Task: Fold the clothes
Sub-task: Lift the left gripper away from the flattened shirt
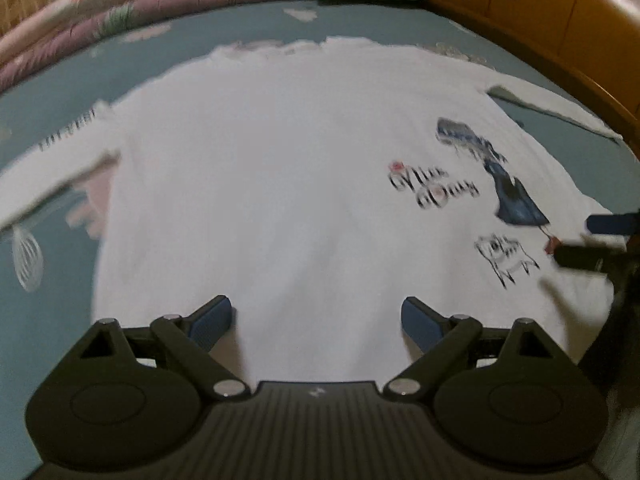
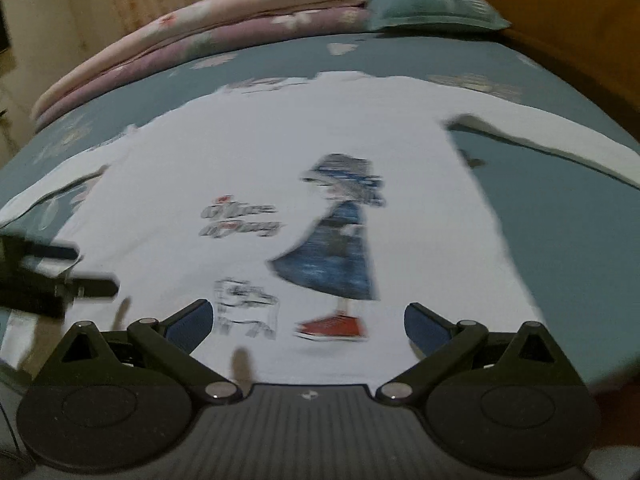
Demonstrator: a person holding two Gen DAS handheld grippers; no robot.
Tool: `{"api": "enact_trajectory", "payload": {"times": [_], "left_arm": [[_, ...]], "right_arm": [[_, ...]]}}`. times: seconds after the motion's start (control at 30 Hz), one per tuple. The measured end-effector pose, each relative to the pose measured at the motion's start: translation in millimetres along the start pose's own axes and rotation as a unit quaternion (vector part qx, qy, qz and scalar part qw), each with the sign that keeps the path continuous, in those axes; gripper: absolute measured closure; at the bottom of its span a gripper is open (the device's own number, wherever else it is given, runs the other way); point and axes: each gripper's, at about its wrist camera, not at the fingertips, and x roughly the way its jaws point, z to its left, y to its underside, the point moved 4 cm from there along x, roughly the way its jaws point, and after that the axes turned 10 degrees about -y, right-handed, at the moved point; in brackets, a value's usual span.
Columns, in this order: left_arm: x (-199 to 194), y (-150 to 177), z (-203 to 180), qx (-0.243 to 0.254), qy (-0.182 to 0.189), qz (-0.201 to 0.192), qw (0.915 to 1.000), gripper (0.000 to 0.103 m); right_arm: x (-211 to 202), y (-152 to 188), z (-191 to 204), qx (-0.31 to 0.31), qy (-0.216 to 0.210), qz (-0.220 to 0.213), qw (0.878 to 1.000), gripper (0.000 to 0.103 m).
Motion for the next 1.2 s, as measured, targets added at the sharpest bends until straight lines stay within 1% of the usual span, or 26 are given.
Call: {"api": "enact_trajectory", "payload": {"times": [0.07,0.17,0.23,0.33,0.4,0.43,0.5,0.57,0.63,0.77,0.87,0.97,1.03,1.1,1.2], "left_arm": [[0.0,6.4,-2.4,-0.010,0.003,-0.008,0.9999,0.004],[-0.9,7.7,1.6,-0.029,0.013,-0.010,0.9994,0.003],[-0.8,7.6,4.6,-0.043,0.021,-0.011,0.9988,0.002],[-3.6,9.3,8.9,-0.057,0.027,-0.007,0.9980,0.002],[-6.2,9.4,12.7,-0.071,0.030,-0.001,0.9970,0.002],[-7.6,9.0,14.5,-0.078,0.032,0.002,0.9964,0.002],[-10.5,7.1,16.0,-0.082,0.036,-0.005,0.9960,0.002],[-11.9,6.0,15.8,-0.080,0.039,-0.010,0.9960,0.002],[-9.5,9.0,15.4,-0.080,0.042,-0.002,0.9959,0.002],[-12.0,24.4,17.0,-0.078,0.049,-0.002,0.9957,0.002],[-19.6,36.8,21.5,-0.068,0.059,-0.003,0.9959,0.001],[-27.2,45.8,30.2,-0.072,0.059,0.010,0.9956,0.001],[-32.3,45.6,37.8,-0.086,0.066,0.017,0.9940,0.001],[-35.1,40.4,43.9,-0.103,0.070,0.014,0.9921,0.001],[-32.7,25.0,41.4,-0.107,0.067,0.006,0.9920,0.001]], "right_arm": [[-11.4,1.7,-16.2,0.017,0.010,0.001,1.000,0.000],[-22.2,7.5,-45.0,0.052,0.014,0.010,0.999,0.000],[-18.6,14.7,-67.2,0.088,0.010,0.028,0.996,0.000],[-27.8,15.9,-83.2,0.120,0.022,0.032,0.992,0.000],[-35.5,13.4,-87.3,0.134,0.040,0.022,0.990,0.000],[-39.4,10.6,-87.2,0.140,0.035,0.015,0.989,0.000],[-43.5,4.7,-79.3,0.143,0.007,0.001,0.990,0.000],[-38.0,-1.0,-66.0,0.131,-0.018,-0.002,0.991,0.000],[-26.1,-1.9,-54.6,0.110,-0.020,0.003,0.994,0.000],[-1.5,6.0,-39.8,0.061,-0.019,0.011,0.998,0.000],[3.5,14.2,-33.5,0.025,-0.009,0.006,1.000,0.000],[5.7,14.1,-31.9,0.017,0.002,0.010,1.000,0.000],[5.6,15.1,-30.6,0.011,0.010,0.007,1.000,0.000],[8.2,17.3,-25.5,-0.009,0.024,0.010,1.000,0.000],[10.8,18.7,-22.2,-0.024,0.035,0.012,0.999,0.000]]}}
